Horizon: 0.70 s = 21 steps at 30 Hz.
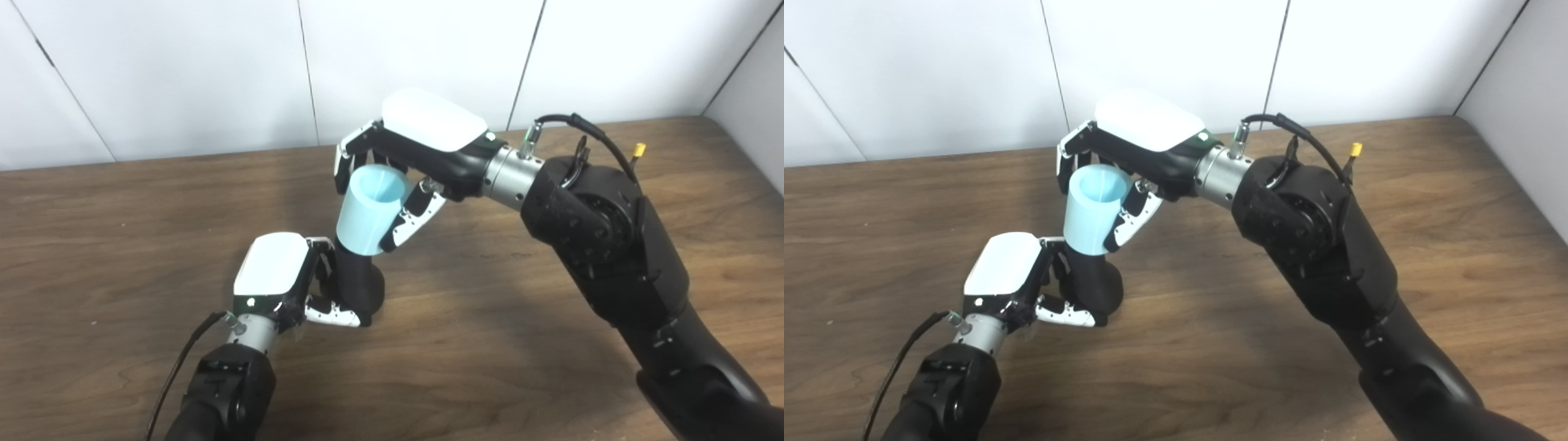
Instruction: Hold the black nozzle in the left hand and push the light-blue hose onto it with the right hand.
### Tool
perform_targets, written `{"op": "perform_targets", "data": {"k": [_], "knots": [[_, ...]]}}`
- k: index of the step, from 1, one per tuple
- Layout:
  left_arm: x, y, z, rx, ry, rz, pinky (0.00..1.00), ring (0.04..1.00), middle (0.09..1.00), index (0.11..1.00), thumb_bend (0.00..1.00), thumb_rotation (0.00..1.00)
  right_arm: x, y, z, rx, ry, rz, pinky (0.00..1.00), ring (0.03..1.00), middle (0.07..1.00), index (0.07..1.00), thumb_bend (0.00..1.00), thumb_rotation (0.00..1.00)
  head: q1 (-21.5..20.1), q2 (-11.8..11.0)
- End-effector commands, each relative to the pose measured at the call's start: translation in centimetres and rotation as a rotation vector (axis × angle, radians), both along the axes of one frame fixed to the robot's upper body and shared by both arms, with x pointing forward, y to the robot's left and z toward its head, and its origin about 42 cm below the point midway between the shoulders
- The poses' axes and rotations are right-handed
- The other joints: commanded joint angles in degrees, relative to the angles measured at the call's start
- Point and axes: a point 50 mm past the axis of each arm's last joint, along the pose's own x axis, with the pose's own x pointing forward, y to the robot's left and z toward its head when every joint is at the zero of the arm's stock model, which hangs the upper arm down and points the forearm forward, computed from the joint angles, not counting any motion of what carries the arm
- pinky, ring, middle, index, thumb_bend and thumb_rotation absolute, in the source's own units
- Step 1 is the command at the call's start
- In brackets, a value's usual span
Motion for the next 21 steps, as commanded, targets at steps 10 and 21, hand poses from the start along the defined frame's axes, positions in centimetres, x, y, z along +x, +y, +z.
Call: {"op": "perform_targets", "data": {"k": [10,21], "knots": [[-0.4,-1.0,-0.9,0.016,0.076,-0.034,0.39,0.455,0.478,0.491,0.5,0.0,-0.2,0.7,0.9,0.017,-0.029,-0.001,0.32,0.364,0.495,0.536,0.51,0.0,-0.2,0.18],[-0.5,-0.7,-0.9,0.007,0.07,-0.036,0.37,0.439,0.458,0.501,0.5,0.0,-0.1,0.6,0.3,0.013,-0.017,-0.006,0.33,0.363,0.497,0.541,0.51,0.0,-0.46,0.58]]}}
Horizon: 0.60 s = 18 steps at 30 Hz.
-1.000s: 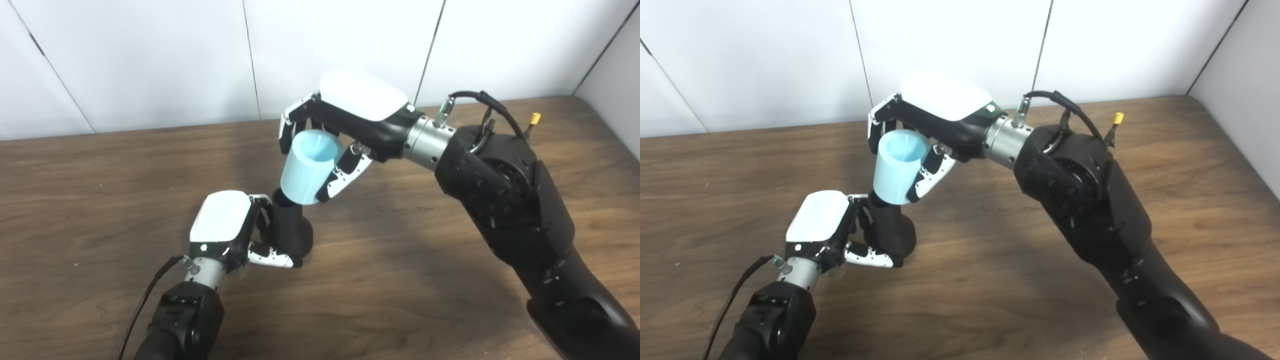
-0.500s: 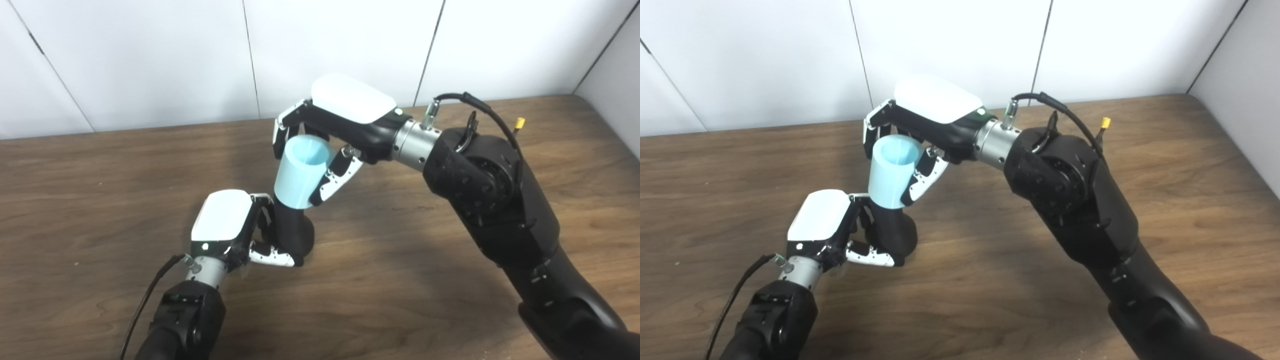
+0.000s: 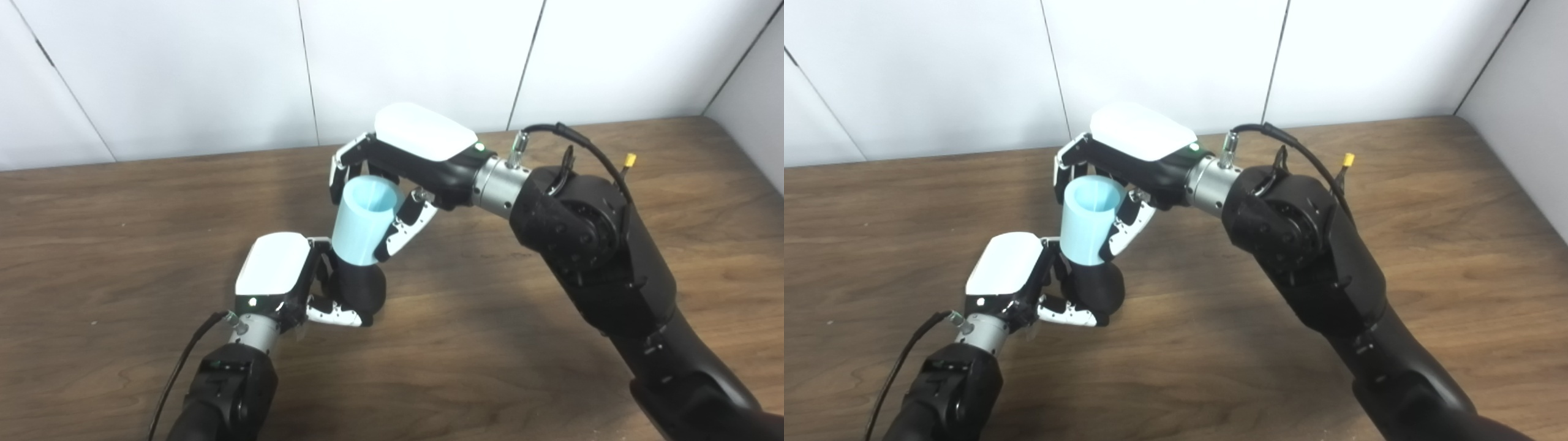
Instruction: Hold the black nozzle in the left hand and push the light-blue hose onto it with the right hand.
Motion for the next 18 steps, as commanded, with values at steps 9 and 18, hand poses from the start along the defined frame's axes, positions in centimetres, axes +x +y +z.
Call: {"op": "perform_targets", "data": {"k": [9,18], "knots": [[-0.69,-0.61,-0.79,0.008,0.064,-0.037,0.4,0.46,0.472,0.484,0.51,0.0,0.43,0.07,1.34,0.007,-0.062,0.004,0.31,0.35,0.483,0.548,0.51,0.0,-0.04,0.35],[-0.84,-0.67,-0.62,0.01,0.059,-0.042,0.39,0.451,0.47,0.482,0.51,0.0,0.61,0.36,1.3,0.0,-0.058,0.011,0.3,0.347,0.48,0.55,0.51,0.0,-0.2,0.83]]}}
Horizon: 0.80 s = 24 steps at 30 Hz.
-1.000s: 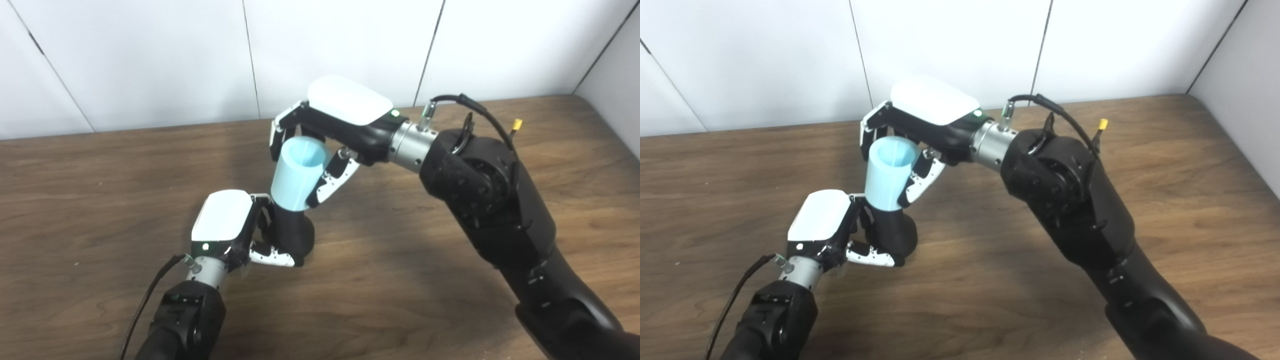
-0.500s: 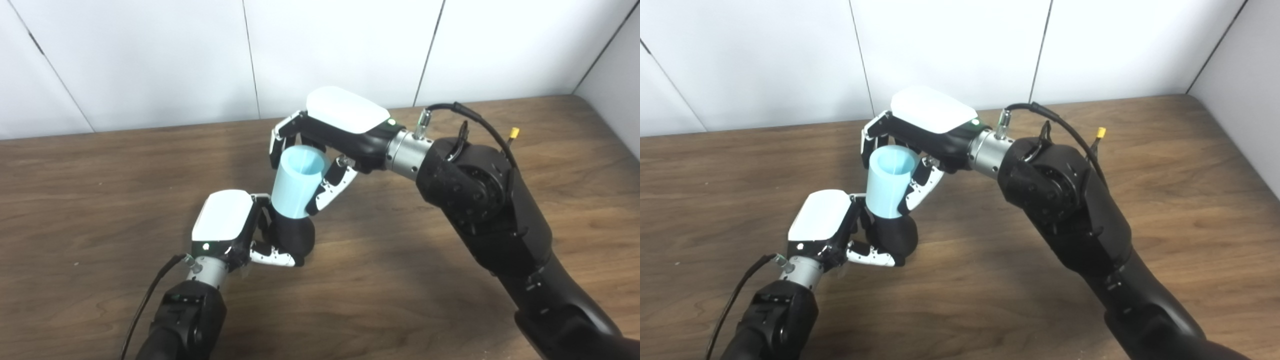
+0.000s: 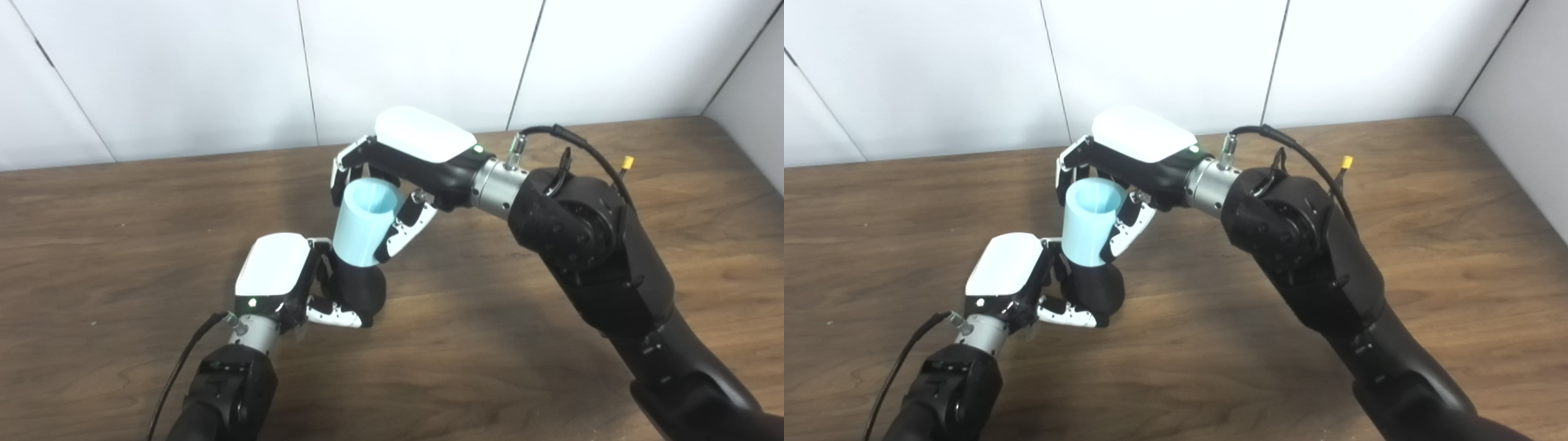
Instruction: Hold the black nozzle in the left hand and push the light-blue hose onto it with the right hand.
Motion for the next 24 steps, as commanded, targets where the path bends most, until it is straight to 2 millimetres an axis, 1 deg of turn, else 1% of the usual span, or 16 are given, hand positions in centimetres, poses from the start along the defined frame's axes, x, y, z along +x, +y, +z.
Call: {"op": "perform_targets", "data": {"k": [1,7,11,12,13,15,16,18,24], "knots": [[-0.7,-0.7,-0.6,0.01,0.058,-0.04,0.39,0.451,0.47,0.482,0.51,0.0,0.2,0.3,1.5,0.002,-0.066,0.013,0.3,0.347,0.479,0.551,0.51,0.0,-0.05,0.12],[-0.8,-0.7,-0.6,0.011,0.058,-0.041,0.4,0.462,0.486,0.478,0.5,0.0,0.7,0.6,1.4,-0.009,-0.063,0.021,0.29,0.343,0.475,0.554,0.51,0.0,-0.13,0.39],[-0.8,-0.8,-0.6,0.017,0.059,-0.043,0.4,0.462,0.491,0.477,0.5,0.0,1.0,0.9,1.4,-0.019,-0.059,0.032,0.32,0.357,0.493,0.547,0.51,0.0,-0.14,0.59],[-0.8,-0.8,-0.6,0.018,0.06,-0.043,0.4,0.464,0.49,0.477,0.5,0.0,1.1,1.0,1.4,-0.024,-0.059,0.035,0.31,0.349,0.481,0.548,0.51,0.0,-0.14,0.59],[-0.8,-0.9,-0.6,0.018,0.06,-0.042,0.39,0.458,0.479,0.48,0.5,0.0,1.2,1.1,1.4,-0.029,-0.061,0.038,0.28,0.368,0.496,0.517,0.51,0.0,-0.16,0.67],[-0.8,-0.9,-0.5,0.019,0.061,-0.041,0.39,0.454,0.471,0.489,0.5,0.0,1.3,1.2,1.4,-0.033,-0.062,0.047,0.24,0.38,0.508,0.491,0.52,0.0,-0.03,0.83],[-0.8,-0.9,-0.4,0.018,0.061,-0.041,0.39,0.456,0.475,0.489,0.5,0.0,1.4,1.3,1.4,-0.034,-0.063,0.052,0.24,0.354,0.479,0.517,0.51,0.0,0.09,0.9],[-0.9,-1.0,-0.4,0.018,0.058,-0.041,0.39,0.455,0.473,0.492,0.5,0.0,1.4,1.5,1.4,-0.039,-0.067,0.06,0.26,0.337,0.461,0.541,0.51,0.0,0.3,1.08],[-0.9,-1.1,-0.3,0.02,0.056,-0.047,0.38,0.452,0.467,0.495,0.5,0.0,1.8,2.0,1.1,-0.049,-0.056,0.074,0.29,0.347,0.477,0.542,0.51,0.0,0.27,1.33]]}}
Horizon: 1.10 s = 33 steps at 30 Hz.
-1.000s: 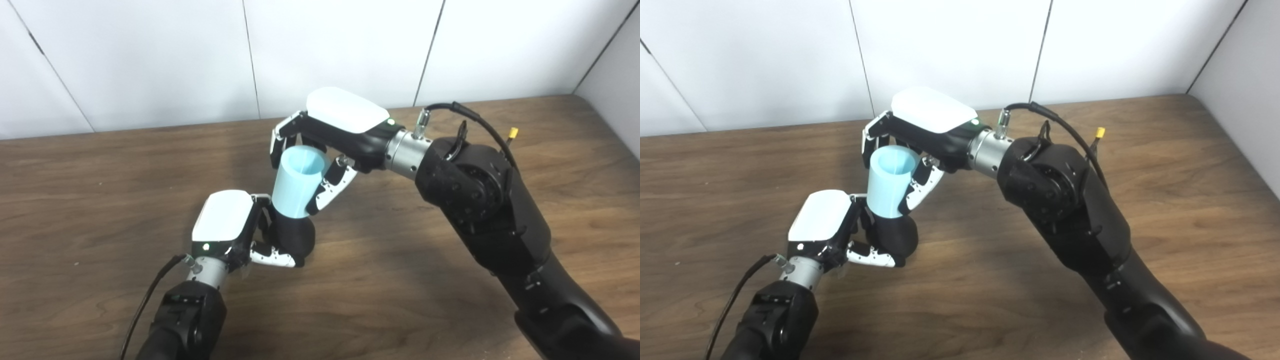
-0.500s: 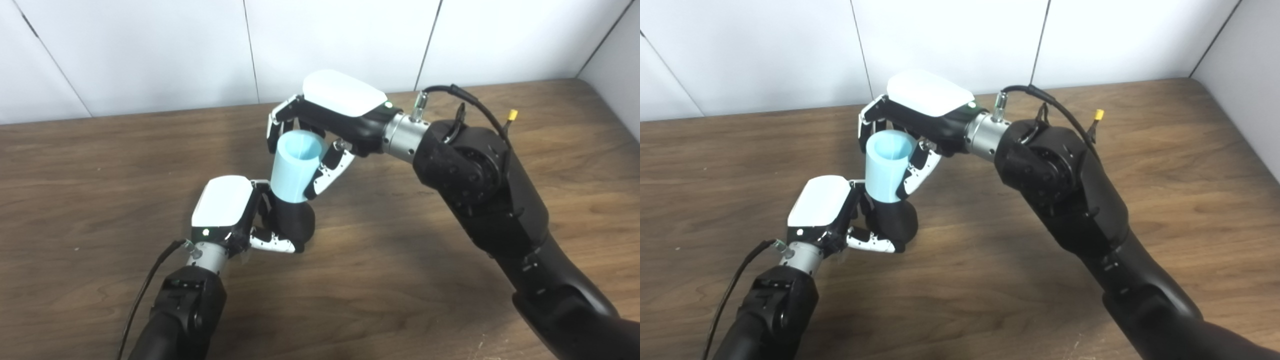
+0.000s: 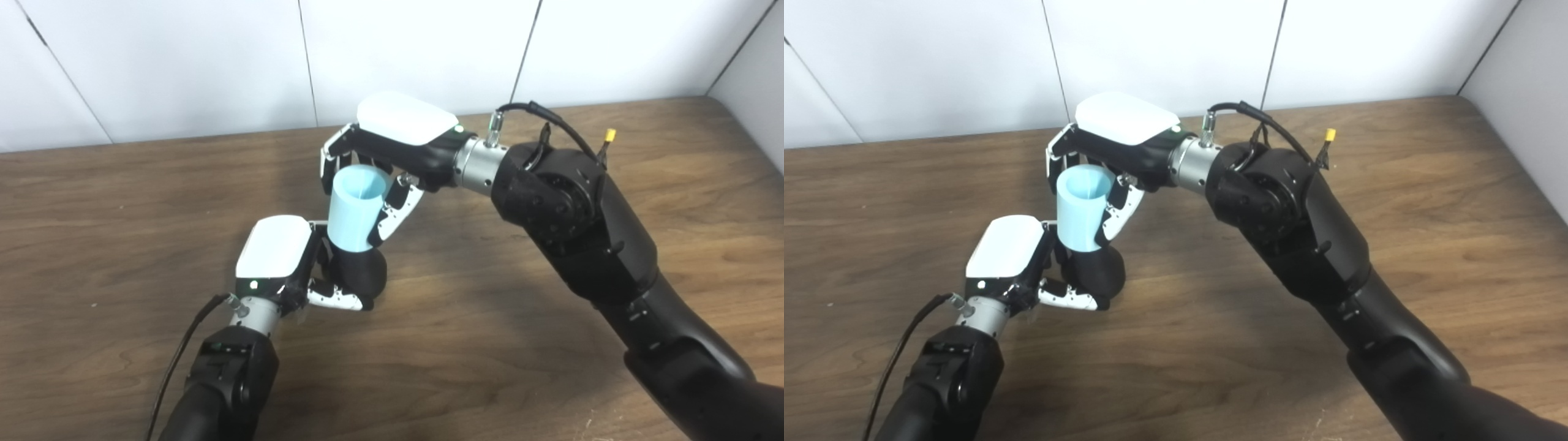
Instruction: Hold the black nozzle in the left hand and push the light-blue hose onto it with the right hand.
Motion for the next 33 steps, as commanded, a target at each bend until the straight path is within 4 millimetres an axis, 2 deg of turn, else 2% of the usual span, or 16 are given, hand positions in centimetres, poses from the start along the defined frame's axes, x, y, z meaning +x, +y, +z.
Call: {"op": "perform_targets", "data": {"k": [1,7,14,16,22,29,31,32,33], "knots": [[-0.8,-0.9,-0.4,-0.001,0.054,-0.045,0.38,0.452,0.467,0.495,0.5,0.0,0.2,0.7,1.6,0.015,-0.068,0.033,0.3,0.348,0.477,0.542,0.51,0.0,-0.02,0.05],[-0.7,-1.1,-0.4,0.004,0.054,-0.044,0.4,0.466,0.485,0.486,0.5,0.0,0.6,1.0,0.8,-0.002,-0.05,0.035,0.33,0.387,0.52,0.514,0.5,0.0,0.0,0.17],[-0.8,-1.2,-0.3,0.002,0.05,-0.045,0.43,0.493,0.509,0.465,0.5,0.0,0.9,0.9,0.0,-0.081,-0.023,0.048,0.29,0.391,0.517,0.531,0.49,0.0,0.01,0.46],[-0.8,-1.2,-0.3,-0.001,0.05,-0.044,0.41,0.476,0.503,0.471,0.5,0.0,0.9,0.9,-0.1,-0.101,-0.01,0.053,0.28,0.395,0.518,0.54,0.49,0.0,0.01,0.46],[-0.8,-1.1,-0.3,-0.001,0.049,-0.045,0.41,0.476,0.499,0.475,0.5,0.0,0.9,0.9,-0.3,-0.132,0.017,0.062,0.28,0.396,0.528,0.518,0.49,0.0,-0.04,0.61],[-0.8,-1.2,-0.3,0.006,0.05,-0.046,0.42,0.486,0.499,0.474,0.5,0.0,0.9,0.7,-0.8,-0.13,0.031,0.057,0.29,0.387,0.499,0.553,0.49,0.0,0.06,0.59],[-0.8,-1.2,-0.3,0.007,0.05,-0.045,0.41,0.477,0.494,0.478,0.5,0.0,0.9,0.6,-0.8,-0.122,0.019,0.055,0.28,0.399,0.511,0.506,0.51,0.0,0.13,0.58],[-0.8,-1.2,-0.3,0.006,0.05,-0.045,0.41,0.477,0.494,0.478,0.5,0.0,0.9,0.5,-0.7,-0.119,0.014,0.054,0.26,0.361,0.495,0.498,0.52,0.0,0.17,0.6],[-0.7,-1.2,-0.3,0.006,0.05,-0.044,0.4,0.475,0.495,0.478,0.5,0.0,0.9,0.5,-0.6,-0.114,0.009,0.054,0.32,0.415,0.456,0.517,0.52,0.0,0.17,0.6]]}}
